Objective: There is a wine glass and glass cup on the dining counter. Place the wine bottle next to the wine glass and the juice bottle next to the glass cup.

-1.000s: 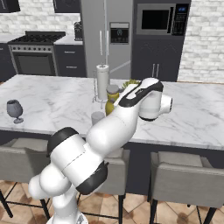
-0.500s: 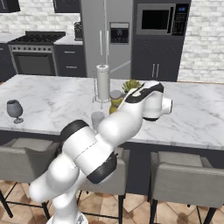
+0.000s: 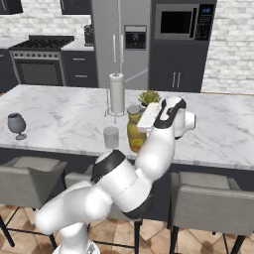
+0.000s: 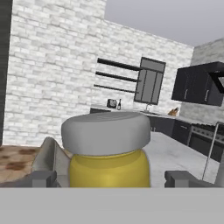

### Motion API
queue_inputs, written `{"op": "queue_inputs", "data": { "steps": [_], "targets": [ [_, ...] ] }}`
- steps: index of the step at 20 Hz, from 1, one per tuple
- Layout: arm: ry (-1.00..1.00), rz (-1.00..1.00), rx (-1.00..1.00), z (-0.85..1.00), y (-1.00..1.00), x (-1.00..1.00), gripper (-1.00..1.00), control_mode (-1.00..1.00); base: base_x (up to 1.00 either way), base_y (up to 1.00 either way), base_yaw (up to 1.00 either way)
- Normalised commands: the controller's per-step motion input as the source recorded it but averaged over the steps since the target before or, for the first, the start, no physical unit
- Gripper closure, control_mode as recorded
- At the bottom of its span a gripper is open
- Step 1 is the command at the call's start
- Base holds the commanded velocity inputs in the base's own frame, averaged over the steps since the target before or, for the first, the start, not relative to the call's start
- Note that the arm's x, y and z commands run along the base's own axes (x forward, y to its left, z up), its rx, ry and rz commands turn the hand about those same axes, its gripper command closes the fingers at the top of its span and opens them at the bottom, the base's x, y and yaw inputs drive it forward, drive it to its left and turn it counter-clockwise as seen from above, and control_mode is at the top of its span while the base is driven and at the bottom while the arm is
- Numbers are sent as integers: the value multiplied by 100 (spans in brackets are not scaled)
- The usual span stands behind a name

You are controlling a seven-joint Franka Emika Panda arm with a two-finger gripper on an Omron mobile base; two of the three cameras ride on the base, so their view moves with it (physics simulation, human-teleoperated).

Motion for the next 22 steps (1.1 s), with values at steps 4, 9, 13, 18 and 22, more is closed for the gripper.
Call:
{"op": "queue_inputs", "data": {
  "steps": [4, 9, 13, 18, 22],
  "targets": [
    [0, 0, -5, -20, 0, 38, 100, -100, 0, 0, 0],
    [0, 0, -6, -30, 1, 34, 100, -100, 0, 0, 0],
    [0, 0, -5, -34, 3, 17, 100, -100, 0, 0, 0],
    [0, 0, -3, -25, 3, 12, 100, -100, 0, 0, 0],
    [0, 0, -1, -31, 1, 0, -100, -100, 0, 0, 0]
  ]
}}
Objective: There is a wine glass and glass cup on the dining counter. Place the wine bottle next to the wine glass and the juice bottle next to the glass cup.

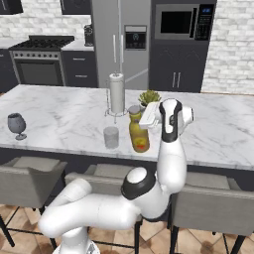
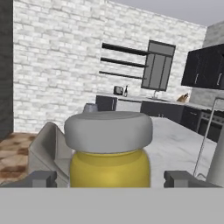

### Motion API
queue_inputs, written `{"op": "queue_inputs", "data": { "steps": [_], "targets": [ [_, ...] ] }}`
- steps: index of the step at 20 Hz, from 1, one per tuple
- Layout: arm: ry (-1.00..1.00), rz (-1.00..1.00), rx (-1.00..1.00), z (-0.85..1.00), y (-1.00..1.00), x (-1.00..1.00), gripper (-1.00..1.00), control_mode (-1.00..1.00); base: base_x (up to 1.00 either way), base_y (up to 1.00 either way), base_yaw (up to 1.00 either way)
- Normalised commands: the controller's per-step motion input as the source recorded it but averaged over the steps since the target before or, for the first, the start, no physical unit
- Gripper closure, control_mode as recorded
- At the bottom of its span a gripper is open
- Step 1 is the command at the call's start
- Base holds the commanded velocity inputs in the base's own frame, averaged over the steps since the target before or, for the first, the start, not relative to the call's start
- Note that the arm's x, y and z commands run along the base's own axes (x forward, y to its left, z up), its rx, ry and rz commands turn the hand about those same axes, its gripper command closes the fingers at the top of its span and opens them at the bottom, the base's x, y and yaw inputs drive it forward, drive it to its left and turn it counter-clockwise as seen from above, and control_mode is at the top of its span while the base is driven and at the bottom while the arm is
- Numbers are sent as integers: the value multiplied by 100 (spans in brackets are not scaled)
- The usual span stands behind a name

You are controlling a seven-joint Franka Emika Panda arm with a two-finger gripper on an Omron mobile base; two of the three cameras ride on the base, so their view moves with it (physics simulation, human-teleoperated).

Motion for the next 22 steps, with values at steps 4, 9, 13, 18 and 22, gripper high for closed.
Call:
{"op": "queue_inputs", "data": {
  "steps": [4, 9, 13, 18, 22],
  "targets": [
    [0, 0, 0, -11, 0, 0, -100, -100, 0, 0, 0],
    [3, 0, 0, 7, -12, 0, -100, -100, 0, 0, 0],
    [6, 0, 0, 29, -46, -10, -100, -100, 0, 0, 0],
    [9, 0, 0, 32, -59, -15, -100, -100, 0, 0, 0],
    [7, 0, 0, 57, -37, -13, -100, -100, 0, 0, 0]
  ]
}}
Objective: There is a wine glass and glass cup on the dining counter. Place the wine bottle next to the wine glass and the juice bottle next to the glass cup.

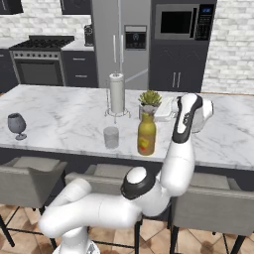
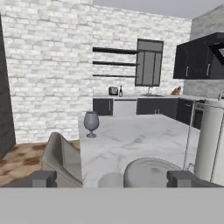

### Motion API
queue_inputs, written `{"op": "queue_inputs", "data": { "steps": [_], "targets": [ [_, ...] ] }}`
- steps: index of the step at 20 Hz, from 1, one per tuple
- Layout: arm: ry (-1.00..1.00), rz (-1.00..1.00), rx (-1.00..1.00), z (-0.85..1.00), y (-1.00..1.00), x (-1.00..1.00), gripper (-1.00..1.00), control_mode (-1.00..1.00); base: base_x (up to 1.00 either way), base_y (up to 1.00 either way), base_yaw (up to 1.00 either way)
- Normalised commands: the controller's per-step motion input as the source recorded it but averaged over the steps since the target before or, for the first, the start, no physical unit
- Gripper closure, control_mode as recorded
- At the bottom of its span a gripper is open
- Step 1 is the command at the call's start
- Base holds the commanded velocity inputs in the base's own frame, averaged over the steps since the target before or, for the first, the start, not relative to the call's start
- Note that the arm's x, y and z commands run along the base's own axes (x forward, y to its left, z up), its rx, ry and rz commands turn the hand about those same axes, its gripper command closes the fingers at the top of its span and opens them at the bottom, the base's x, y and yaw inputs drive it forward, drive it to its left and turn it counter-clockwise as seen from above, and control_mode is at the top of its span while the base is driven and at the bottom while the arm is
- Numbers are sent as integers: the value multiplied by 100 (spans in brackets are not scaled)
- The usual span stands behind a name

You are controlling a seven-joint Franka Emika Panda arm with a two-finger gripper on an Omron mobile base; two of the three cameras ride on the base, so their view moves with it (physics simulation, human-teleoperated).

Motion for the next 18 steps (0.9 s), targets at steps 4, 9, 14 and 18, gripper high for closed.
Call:
{"op": "queue_inputs", "data": {
  "steps": [4, 9, 14, 18],
  "targets": [
    [5, 0, 0, 79, -4, -1, -100, -100, 0, 0, 0],
    [0, 0, -5, 89, 3, -51, -100, -100, 0, 0, 0],
    [-7, 0, -29, 65, 55, -98, -100, -100, 0, 0, 0],
    [-12, 1, -43, 18, 98, -91, -100, -100, 0, 0, 0]
  ]
}}
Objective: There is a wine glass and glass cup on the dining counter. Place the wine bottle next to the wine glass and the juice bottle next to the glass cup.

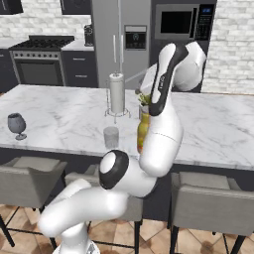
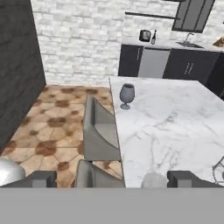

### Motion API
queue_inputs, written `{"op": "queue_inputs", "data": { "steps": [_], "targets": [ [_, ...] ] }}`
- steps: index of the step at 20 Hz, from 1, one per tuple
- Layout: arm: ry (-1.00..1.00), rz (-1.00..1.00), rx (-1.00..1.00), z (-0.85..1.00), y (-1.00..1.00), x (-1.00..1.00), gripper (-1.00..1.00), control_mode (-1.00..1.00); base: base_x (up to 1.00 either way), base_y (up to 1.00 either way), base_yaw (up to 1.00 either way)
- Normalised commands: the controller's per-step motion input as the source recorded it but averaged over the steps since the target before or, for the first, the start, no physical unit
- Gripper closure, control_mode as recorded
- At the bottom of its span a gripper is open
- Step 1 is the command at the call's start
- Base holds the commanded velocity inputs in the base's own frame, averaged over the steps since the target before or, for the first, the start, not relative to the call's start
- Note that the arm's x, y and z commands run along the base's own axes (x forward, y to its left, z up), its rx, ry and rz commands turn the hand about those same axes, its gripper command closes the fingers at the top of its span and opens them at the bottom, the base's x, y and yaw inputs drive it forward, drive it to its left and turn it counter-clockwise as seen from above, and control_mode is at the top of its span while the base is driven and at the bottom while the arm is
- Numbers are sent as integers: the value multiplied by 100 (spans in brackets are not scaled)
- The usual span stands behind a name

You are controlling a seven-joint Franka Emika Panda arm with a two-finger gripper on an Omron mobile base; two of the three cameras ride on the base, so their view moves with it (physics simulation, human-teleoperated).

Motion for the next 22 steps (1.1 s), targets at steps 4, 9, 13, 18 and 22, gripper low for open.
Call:
{"op": "queue_inputs", "data": {
  "steps": [4, 9, 13, 18, 22],
  "targets": [
    [-7, 5, -44, 0, 100, -70, -100, -100, 0, 0, 0],
    [-16, 15, -36, 1, 100, -99, -100, -100, 0, 0, 0],
    [-16, 26, -25, -4, 56, -91, -100, -100, 0, 0, 0],
    [-7, 40, -25, -47, 21, -38, -100, -100, 0, 0, 0],
    [0, 42, -21, -32, 11, -17, -100, -100, 0, 0, 0]
  ]
}}
